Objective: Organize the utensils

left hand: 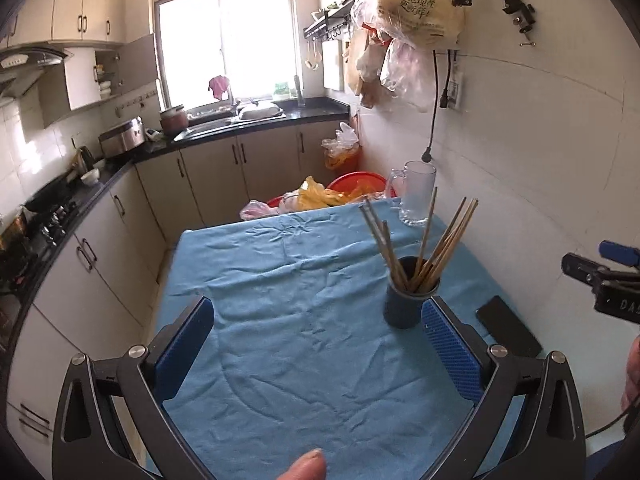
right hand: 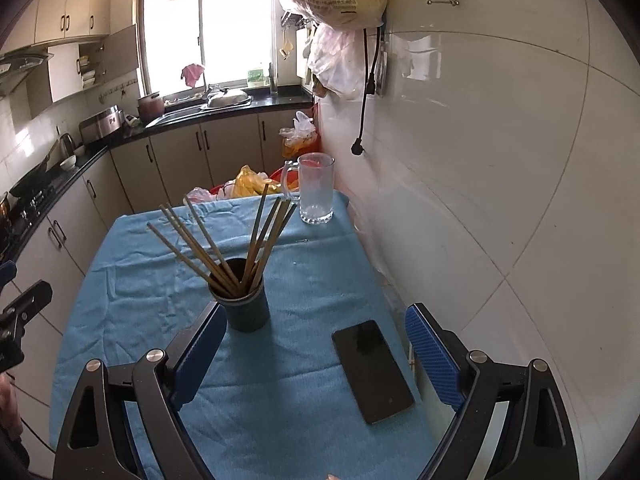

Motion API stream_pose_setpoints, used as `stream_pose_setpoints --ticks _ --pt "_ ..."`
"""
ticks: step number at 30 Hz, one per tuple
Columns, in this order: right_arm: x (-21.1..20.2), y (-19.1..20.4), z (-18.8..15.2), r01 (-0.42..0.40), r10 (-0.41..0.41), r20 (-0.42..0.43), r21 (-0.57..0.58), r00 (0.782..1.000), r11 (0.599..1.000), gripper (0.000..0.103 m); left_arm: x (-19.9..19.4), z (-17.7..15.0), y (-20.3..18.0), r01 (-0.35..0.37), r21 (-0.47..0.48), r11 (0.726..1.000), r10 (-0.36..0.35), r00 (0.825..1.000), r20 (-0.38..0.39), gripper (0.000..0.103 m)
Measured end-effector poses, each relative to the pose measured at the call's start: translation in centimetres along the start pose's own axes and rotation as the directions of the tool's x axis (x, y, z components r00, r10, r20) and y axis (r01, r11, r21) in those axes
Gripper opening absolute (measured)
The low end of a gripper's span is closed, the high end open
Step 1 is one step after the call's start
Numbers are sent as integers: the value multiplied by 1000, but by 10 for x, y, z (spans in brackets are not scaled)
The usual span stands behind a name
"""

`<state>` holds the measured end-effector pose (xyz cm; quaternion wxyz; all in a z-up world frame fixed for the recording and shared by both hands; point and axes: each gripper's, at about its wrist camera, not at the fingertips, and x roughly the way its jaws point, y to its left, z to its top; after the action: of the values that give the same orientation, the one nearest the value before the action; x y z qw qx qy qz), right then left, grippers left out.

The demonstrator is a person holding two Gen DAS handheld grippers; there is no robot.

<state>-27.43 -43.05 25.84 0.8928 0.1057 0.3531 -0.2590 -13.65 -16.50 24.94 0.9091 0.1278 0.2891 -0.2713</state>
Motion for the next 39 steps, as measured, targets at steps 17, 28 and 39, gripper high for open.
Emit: stream_pose_setpoints --ticks 17,28,39 --pt "-11 14 -10 -6 5 -28 -42 1000 999 93 -20 -4 -2 -83 25 996 83 996 31 103" --pt "-11 14 -13 -23 21 -39 -50 999 998 93 -30 -9 4 -109 -6 994 109 993 40 103" --pt "-6 18 -17 -46 42 -55 -60 998 997 93 -28 -13 6 -109 -26 994 110 994 16 103"
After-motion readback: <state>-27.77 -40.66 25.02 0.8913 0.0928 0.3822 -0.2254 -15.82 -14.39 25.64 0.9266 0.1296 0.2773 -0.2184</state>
